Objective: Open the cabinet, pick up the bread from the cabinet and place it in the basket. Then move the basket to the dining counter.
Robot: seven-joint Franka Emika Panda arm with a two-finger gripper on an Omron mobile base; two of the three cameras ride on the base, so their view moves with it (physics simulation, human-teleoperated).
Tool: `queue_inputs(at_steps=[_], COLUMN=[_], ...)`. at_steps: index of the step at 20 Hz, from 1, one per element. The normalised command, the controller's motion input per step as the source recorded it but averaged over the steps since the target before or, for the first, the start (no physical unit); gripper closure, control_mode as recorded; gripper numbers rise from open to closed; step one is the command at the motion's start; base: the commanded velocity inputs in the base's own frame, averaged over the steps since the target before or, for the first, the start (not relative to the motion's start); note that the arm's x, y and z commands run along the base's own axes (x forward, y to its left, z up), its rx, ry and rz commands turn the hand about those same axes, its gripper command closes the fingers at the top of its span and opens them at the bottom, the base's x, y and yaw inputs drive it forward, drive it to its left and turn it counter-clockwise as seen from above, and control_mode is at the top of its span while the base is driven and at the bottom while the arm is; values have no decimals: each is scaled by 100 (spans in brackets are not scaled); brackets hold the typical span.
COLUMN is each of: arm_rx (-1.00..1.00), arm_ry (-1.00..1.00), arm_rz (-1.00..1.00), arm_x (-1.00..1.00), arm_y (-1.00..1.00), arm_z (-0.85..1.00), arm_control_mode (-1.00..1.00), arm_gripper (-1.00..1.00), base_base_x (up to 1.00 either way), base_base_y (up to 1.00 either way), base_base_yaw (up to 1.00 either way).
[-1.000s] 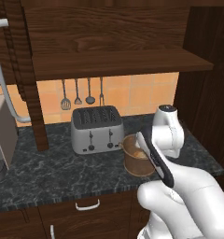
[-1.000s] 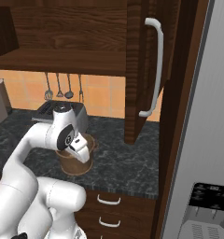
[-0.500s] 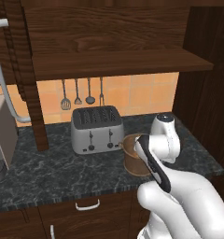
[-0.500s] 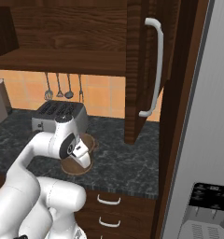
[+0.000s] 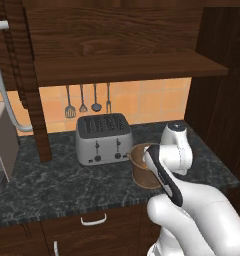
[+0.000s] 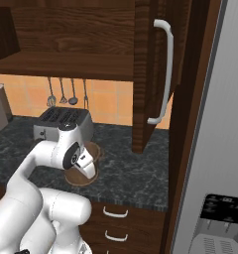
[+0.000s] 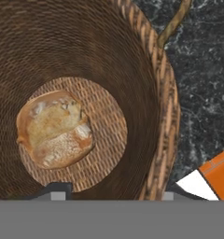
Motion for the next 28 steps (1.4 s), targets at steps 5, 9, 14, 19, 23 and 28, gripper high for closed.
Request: queue_inputs(at_steps=[5, 9, 14, 19, 23, 28], arm_rx=[0, 2, 5, 1, 0, 0], arm_ry=[0, -3, -6, -7, -4, 0], arm_rz=[2, 1, 0, 0, 0, 0], arm_x=[5, -27, -63, -66, -39, 0], arm_y=[20, 2, -4, 0, 0, 0], arm_z=[-59, 0, 57, 96, 53, 0], arm_control_mode=[-100, -100, -100, -100, -100, -100], arm_gripper=[100, 100, 100, 100, 100, 100], base_base_x=[0, 0, 0, 0, 0, 0], base_base_y=[0, 0, 0, 0, 0, 0], base_base_yaw=[0, 0, 0, 0, 0, 0])
